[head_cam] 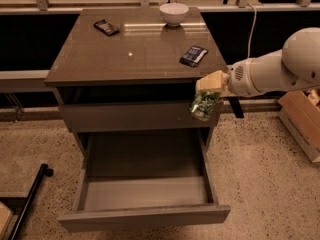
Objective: Pick green can from middle drawer and place on counter
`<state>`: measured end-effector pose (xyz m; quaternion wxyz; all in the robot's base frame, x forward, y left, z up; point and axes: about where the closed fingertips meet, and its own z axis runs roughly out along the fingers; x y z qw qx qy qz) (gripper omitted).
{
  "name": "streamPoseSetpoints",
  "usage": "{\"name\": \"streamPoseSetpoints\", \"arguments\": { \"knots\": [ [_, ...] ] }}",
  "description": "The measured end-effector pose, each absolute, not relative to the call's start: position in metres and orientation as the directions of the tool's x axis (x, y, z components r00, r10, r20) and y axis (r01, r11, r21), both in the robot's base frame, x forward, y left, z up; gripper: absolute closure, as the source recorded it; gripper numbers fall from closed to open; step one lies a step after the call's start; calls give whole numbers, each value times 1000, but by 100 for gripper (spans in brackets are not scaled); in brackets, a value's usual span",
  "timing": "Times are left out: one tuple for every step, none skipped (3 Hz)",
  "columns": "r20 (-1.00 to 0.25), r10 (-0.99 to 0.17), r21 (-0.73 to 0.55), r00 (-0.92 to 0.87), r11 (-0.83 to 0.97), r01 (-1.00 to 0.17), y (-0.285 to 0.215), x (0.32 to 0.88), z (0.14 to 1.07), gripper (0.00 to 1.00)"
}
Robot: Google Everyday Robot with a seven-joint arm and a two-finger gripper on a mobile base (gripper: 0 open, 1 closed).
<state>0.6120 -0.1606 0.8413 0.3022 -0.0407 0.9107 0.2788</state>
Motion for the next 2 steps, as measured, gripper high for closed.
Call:
{"name": "streamPoseSetpoints", "arguments": {
  "knots": [
    [-660,80,414,-747,868,-273,-158,639,857,100],
    [-793,15,289,-609,889,-355,-148,678,904,100]
  ]
}}
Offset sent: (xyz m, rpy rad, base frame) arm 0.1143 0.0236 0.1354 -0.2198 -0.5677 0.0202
